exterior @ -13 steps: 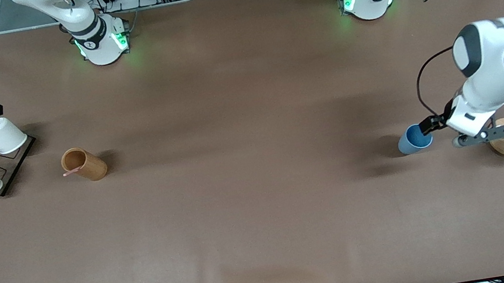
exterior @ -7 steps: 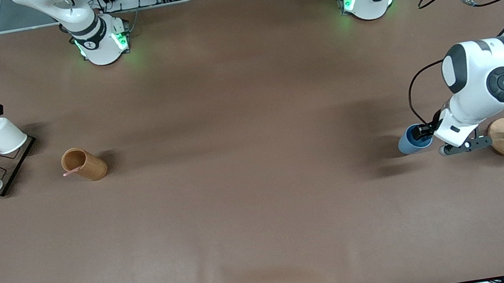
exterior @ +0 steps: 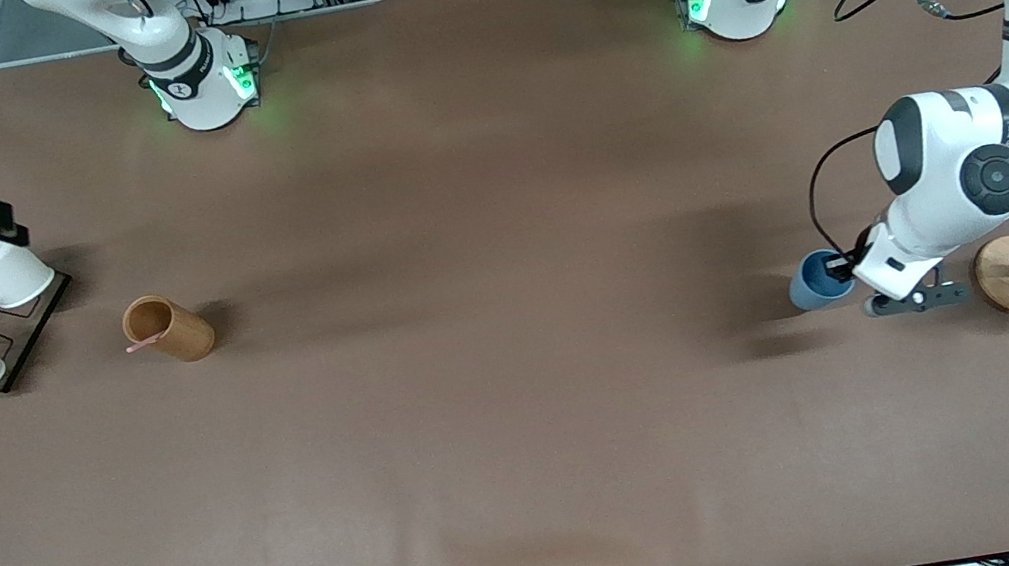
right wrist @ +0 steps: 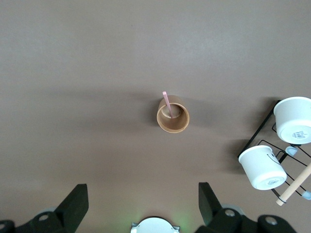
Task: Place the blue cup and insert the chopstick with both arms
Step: 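Carry the blue cup with the left gripper while the right gripper grasps the chopstick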
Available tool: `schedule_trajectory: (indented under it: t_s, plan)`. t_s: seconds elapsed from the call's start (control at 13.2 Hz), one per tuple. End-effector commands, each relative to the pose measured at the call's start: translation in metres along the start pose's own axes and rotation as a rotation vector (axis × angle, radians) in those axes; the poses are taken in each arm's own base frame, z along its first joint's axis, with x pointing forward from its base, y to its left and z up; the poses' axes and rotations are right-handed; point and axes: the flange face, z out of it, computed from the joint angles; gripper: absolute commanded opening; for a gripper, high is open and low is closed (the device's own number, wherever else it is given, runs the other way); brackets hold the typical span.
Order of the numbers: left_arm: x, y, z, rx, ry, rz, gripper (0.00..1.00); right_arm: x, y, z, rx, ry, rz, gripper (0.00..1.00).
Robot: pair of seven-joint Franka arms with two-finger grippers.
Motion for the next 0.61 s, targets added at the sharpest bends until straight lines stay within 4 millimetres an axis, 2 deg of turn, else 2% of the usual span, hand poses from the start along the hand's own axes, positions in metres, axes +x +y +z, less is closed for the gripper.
schedule_trajectory:
  t_s: [0.0,0.08,0.15,0.3,0.46,0.53]
  plan:
    - [0.005,0.107,-0.052,-0.038,-0.050,0.114,0.00,0.036,0.004,0.042,-0.009,-0.061,-0.002,1.00]
    - [0.006,0.148,-0.062,-0.037,-0.054,0.105,0.00,0.050,0.005,0.055,-0.012,-0.051,-0.003,1.00]
    - [0.001,0.194,-0.066,-0.035,-0.047,0.103,0.00,0.067,0.010,0.077,-0.007,-0.064,-0.003,1.00]
    - [-0.012,0.289,-0.067,-0.052,-0.029,0.068,0.00,0.086,0.012,0.111,-0.030,-0.101,-0.004,1.00]
    - [-0.034,0.366,-0.049,-0.054,-0.042,-0.027,0.00,0.102,0.016,0.145,-0.032,-0.144,0.005,1.00]
    - [-0.045,0.392,-0.033,-0.045,-0.061,-0.060,0.00,0.107,0.019,0.164,-0.029,-0.178,0.009,1.00]
